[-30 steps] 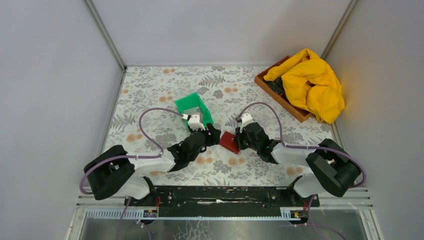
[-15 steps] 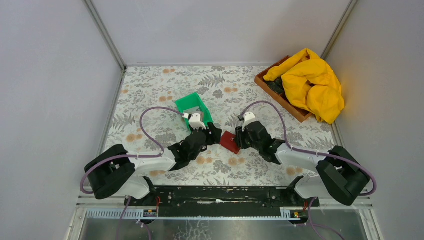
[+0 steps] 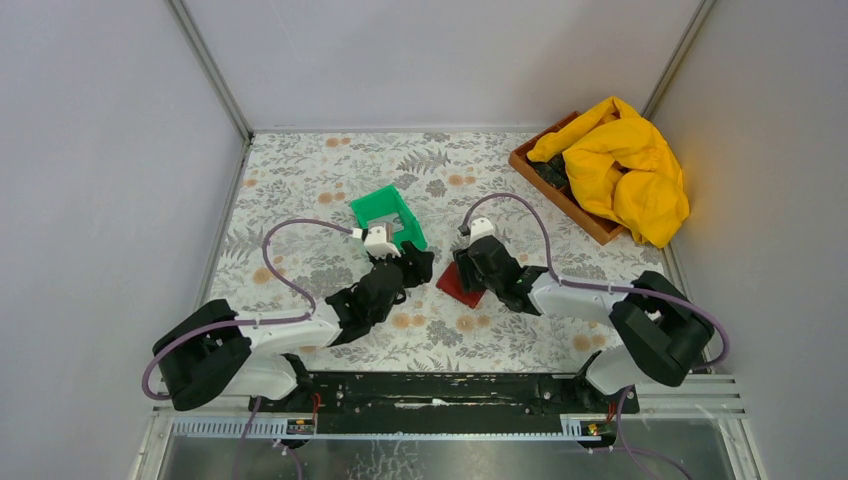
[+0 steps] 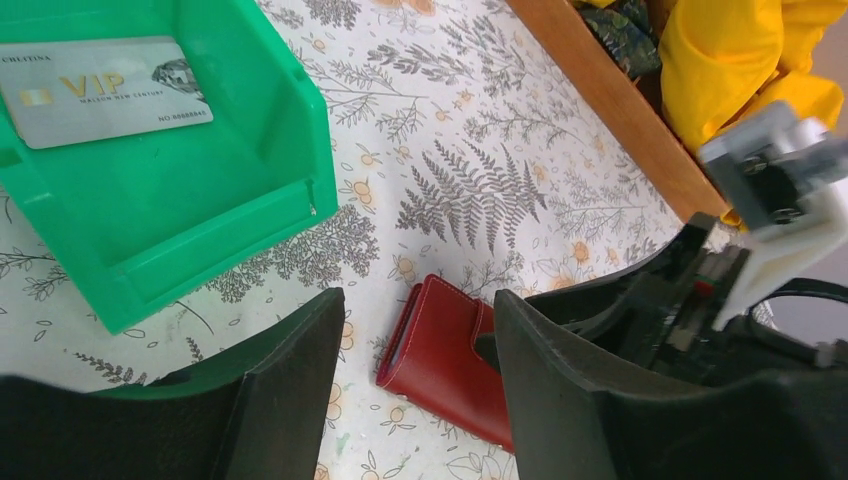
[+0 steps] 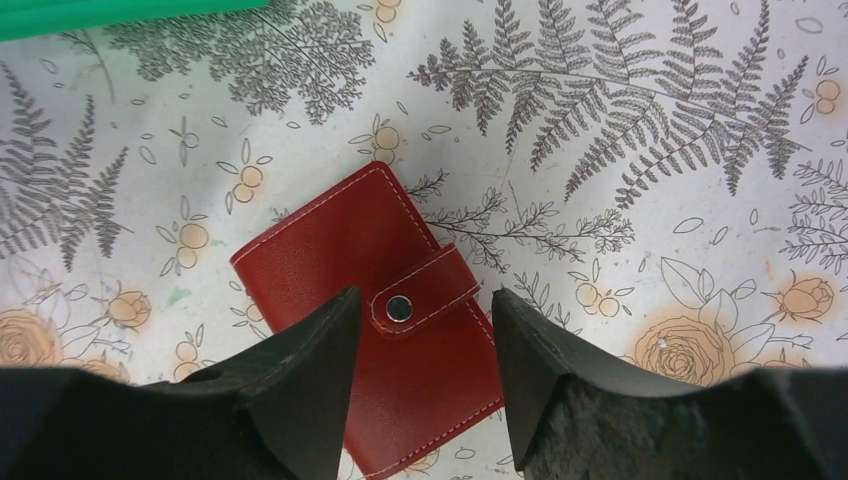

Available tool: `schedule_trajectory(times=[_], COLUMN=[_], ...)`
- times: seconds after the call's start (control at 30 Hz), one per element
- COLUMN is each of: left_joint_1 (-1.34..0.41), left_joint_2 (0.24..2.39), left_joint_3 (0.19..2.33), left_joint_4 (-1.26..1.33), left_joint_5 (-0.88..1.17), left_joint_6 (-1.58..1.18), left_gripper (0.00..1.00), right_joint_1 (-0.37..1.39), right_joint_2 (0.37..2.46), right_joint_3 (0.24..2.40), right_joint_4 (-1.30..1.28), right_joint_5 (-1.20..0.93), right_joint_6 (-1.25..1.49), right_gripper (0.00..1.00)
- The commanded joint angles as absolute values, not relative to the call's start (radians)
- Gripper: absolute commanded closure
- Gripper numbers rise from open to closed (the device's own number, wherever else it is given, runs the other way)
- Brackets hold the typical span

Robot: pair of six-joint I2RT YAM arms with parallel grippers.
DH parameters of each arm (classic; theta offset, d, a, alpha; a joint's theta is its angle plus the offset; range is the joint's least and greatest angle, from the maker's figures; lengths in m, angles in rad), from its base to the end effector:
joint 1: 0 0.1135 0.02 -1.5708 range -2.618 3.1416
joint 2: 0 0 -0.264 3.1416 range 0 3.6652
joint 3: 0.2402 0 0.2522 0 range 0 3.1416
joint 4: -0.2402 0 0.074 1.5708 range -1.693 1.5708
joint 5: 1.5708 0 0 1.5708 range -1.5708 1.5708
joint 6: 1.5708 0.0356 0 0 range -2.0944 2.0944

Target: Take the credit cards out of the card holder

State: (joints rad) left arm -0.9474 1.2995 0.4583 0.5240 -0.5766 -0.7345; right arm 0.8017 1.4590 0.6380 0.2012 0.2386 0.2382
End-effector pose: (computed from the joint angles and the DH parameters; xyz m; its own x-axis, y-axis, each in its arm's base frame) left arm 0.1652 -0.1965 0.1928 -0.3886 -0.4219 -0.8191 0.1587 0.8451 -0.5106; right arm 0.2076 0.2024 0.1744 -0.5258 -0.2135 -0.8234 -0.4531 0.8895 0.0587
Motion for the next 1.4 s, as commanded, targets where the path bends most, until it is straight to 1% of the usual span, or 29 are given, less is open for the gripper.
schedule_trajectory(times=[0.0, 0.2, 0.33, 0.43, 0.53, 0.63, 0.7, 0.77, 0.83, 0.87, 1.03, 1.23, 1.37], left_joint_1=[-0.942, -0.942, -0.942, -0.942, -0.942, -0.942, -0.942, -0.943, -0.942, -0.943, -0.942, -0.942, -0.942], left_joint_2=[1.272, 1.28, 1.288, 1.293, 1.296, 1.3, 1.302, 1.305, 1.309, 1.312, 1.35, 1.425, 1.409], left_joint_3=[0.453, 0.466, 0.474, 0.477, 0.481, 0.484, 0.486, 0.488, 0.49, 0.493, 0.51, 0.537, 0.505], left_joint_4=[0.53, 0.512, 0.504, 0.502, 0.499, 0.496, 0.493, 0.492, 0.492, 0.493, 0.503, 0.511, 0.573], left_joint_5=[-0.647, -0.645, -0.642, -0.638, -0.631, -0.626, -0.627, -0.624, -0.621, -0.617, -0.57, -0.503, -0.441], left_joint_6=[-0.732, -0.732, -0.734, -0.735, -0.736, -0.734, -0.734, -0.732, -0.73, -0.729, -0.713, -0.719, -0.737], left_gripper=[0.36, 0.36, 0.37, 0.37, 0.37, 0.37, 0.37, 0.37, 0.37, 0.37, 0.38, 0.4, 0.46], right_joint_1=[0.815, 0.83, 0.84, 0.845, 0.85, 0.853, 0.854, 0.856, 0.854, 0.854, 0.854, 0.853, 0.844], right_joint_2=[1.51, 1.546, 1.554, 1.552, 1.559, 1.572, 1.576, 1.577, 1.577, 1.576, 1.554, 1.462, 1.403], right_joint_3=[0.705, 0.715, 0.719, 0.716, 0.717, 0.717, 0.713, 0.709, 0.709, 0.709, 0.706, 0.702, 0.694], right_joint_4=[0.16, 0.15, 0.121, 0.107, 0.103, 0.1, 0.106, 0.111, 0.112, 0.112, 0.121, 0.144, 0.16], right_joint_5=[0.307, 0.321, 0.345, 0.346, 0.328, 0.324, 0.321, 0.324, 0.324, 0.323, 0.291, 0.181, 0.15], right_joint_6=[0.27, 0.275, 0.287, 0.293, 0.297, 0.309, 0.321, 0.336, 0.341, 0.345, 0.363, 0.419, 0.454], right_gripper=[0.41, 0.4, 0.47, 0.49, 0.56, 0.66, 0.78, 0.86, 0.97, 0.99, 1.0, 1.0, 1.0])
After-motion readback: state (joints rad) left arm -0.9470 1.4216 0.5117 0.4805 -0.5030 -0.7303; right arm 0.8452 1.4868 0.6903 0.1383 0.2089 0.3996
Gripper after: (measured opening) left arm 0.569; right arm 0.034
